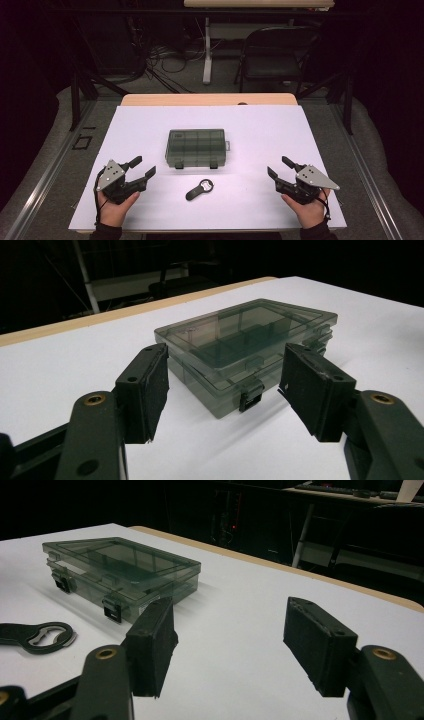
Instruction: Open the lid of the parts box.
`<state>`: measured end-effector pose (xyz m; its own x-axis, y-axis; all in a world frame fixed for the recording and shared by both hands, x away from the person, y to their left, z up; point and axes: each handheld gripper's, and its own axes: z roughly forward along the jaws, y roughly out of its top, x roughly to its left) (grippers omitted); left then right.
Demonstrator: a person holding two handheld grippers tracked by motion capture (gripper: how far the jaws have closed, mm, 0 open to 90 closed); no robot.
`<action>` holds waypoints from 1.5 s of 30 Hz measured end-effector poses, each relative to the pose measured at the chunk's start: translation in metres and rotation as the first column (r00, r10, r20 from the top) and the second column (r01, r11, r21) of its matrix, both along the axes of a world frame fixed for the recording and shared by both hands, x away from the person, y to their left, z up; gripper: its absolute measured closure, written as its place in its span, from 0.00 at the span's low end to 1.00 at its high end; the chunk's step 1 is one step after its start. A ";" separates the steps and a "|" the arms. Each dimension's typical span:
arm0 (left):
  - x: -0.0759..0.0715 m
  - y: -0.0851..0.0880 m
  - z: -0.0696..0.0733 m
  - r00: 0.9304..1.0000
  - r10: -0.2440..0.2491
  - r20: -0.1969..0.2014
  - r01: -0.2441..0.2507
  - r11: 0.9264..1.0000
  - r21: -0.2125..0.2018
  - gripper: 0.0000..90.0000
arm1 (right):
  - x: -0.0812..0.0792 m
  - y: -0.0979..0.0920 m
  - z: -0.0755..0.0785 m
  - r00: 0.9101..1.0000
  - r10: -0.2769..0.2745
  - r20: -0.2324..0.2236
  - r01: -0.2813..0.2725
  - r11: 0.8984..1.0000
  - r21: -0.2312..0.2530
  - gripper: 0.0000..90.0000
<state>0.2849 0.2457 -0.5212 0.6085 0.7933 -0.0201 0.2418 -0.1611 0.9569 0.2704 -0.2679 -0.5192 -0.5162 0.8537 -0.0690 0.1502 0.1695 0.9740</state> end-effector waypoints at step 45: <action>0.042 -0.024 0.014 0.980 -0.051 -0.193 0.052 0.999 0.004 0.78 | 0.039 0.068 0.014 0.967 0.187 -0.174 -0.202 0.977 -0.074 0.73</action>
